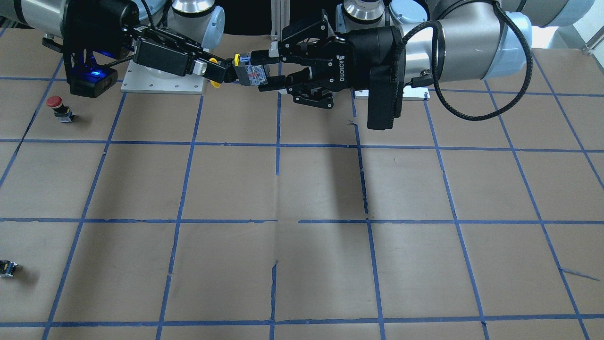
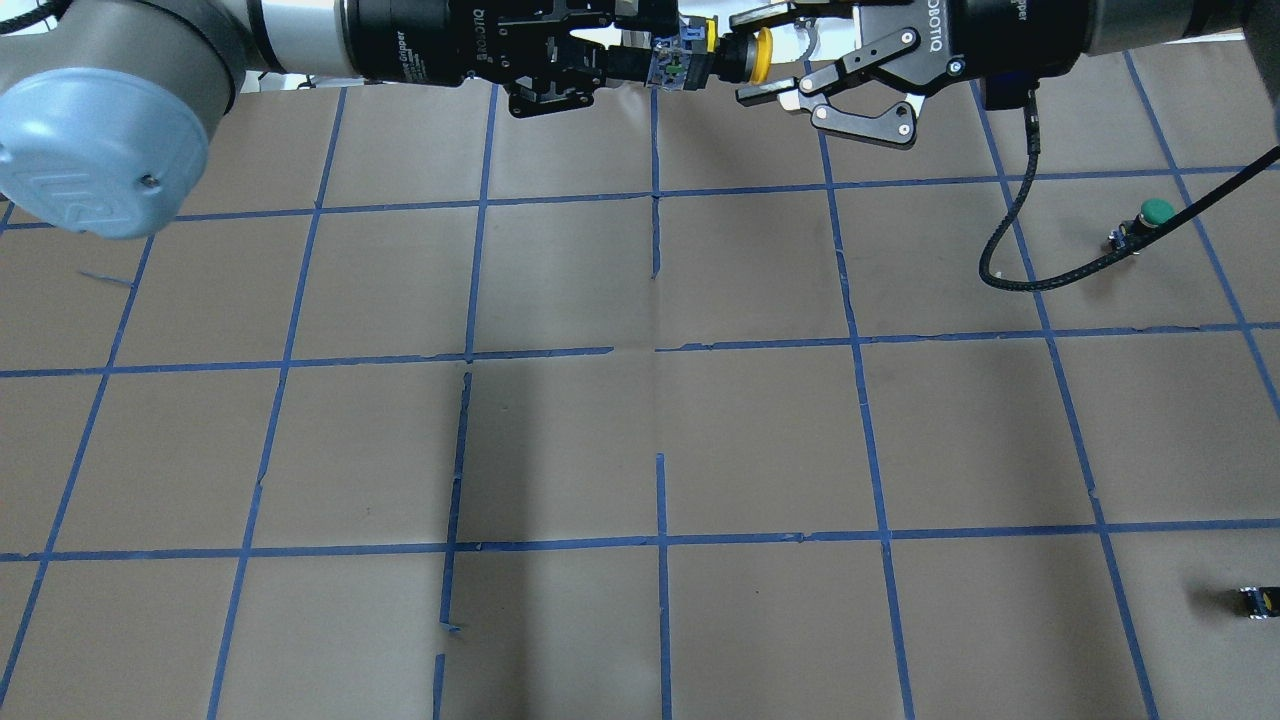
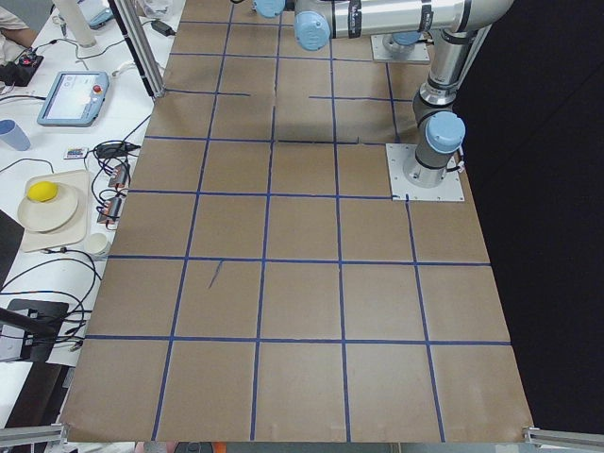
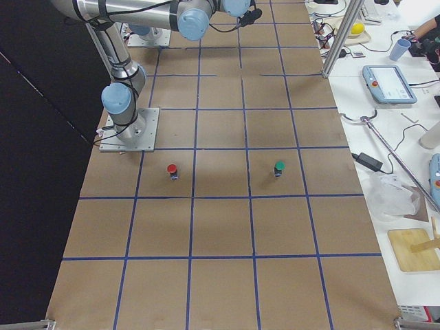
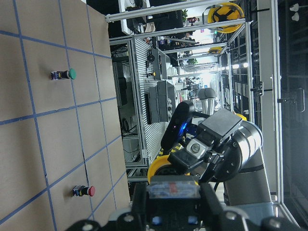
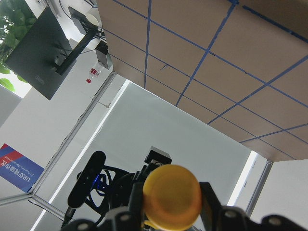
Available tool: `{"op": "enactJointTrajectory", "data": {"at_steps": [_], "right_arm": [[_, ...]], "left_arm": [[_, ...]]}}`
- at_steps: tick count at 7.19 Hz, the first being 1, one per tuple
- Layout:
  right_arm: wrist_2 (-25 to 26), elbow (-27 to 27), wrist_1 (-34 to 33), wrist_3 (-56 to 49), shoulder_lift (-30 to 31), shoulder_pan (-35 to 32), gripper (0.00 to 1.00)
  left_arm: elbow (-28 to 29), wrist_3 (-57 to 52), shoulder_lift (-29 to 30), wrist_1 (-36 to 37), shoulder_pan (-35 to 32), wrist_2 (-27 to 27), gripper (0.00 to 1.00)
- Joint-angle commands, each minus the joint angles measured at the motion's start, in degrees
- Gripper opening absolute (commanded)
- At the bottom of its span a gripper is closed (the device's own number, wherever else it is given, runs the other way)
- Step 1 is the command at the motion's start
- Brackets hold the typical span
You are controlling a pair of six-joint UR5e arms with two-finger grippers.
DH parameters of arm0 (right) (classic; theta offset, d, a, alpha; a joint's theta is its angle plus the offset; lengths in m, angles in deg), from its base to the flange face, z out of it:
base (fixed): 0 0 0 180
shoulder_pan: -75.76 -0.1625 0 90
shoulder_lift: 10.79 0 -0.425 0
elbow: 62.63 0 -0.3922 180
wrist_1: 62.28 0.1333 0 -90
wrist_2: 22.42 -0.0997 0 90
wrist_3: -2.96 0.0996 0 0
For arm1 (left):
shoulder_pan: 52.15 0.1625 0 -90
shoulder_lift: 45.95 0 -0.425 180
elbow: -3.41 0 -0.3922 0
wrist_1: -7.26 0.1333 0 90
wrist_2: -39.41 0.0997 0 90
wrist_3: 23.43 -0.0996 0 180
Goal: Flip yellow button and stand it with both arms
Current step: 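Open and withdraw the left gripper while the right gripper pulls the button away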
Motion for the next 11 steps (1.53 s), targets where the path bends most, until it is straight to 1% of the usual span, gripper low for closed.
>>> {"op": "enactJointTrajectory", "data": {"at_steps": [1,2,4,5,6,7,8,9,10,11], "right_arm": [[-0.2,0.0,0.0,0.0,0.0,0.1,0.24],[-0.2,0.1,0.0,0.0,0.0,0.1,0.24],[-0.4,0.4,-0.6,-0.1,-0.4,1.3,0.24],[0.4,0.2,-2.7,-0.1,-0.9,2.8,0.24],[1.6,-0.3,-5.5,-0.5,-0.9,5.1,0.18],[5.2,-0.3,-7.3,-1.5,-1.1,7.5,0.16],[9.9,-0.3,-8.8,-5.0,-1.7,9.4,0.11],[17.5,-0.5,-8.0,-14.3,-1.8,9.4,0.07],[23.8,-1.0,-7.9,-21.8,-2.6,9.6,0.07],[34.1,-1.7,-7.7,-29.5,-2.9,9.6,0.08]], "left_arm": [[0.2,2.7,0.0,0.0,0.0,0.6,0.76],[0.2,3.1,-0.1,0.0,0.0,0.9,1.0],[0.4,3.8,-0.1,0.0,0.1,0.9,1.0],[1.3,4.8,-0.1,0.0,0.1,1.2,1.0],[1.7,5.2,-0.2,0.2,0.3,3.8,1.0],[1.7,5.6,-0.2,2.1,0.3,11.7,1.0],[1.7,6.9,0.1,5.9,0.3,21.2,1.0],[1.7,8.0,0.2,7.1,0.3,28.7,1.0],[1.7,7.9,0.0,7.2,-0.1,34.3,1.0],[2.4,7.7,0.0,7.3,-0.9,40.7,1.0]]}}
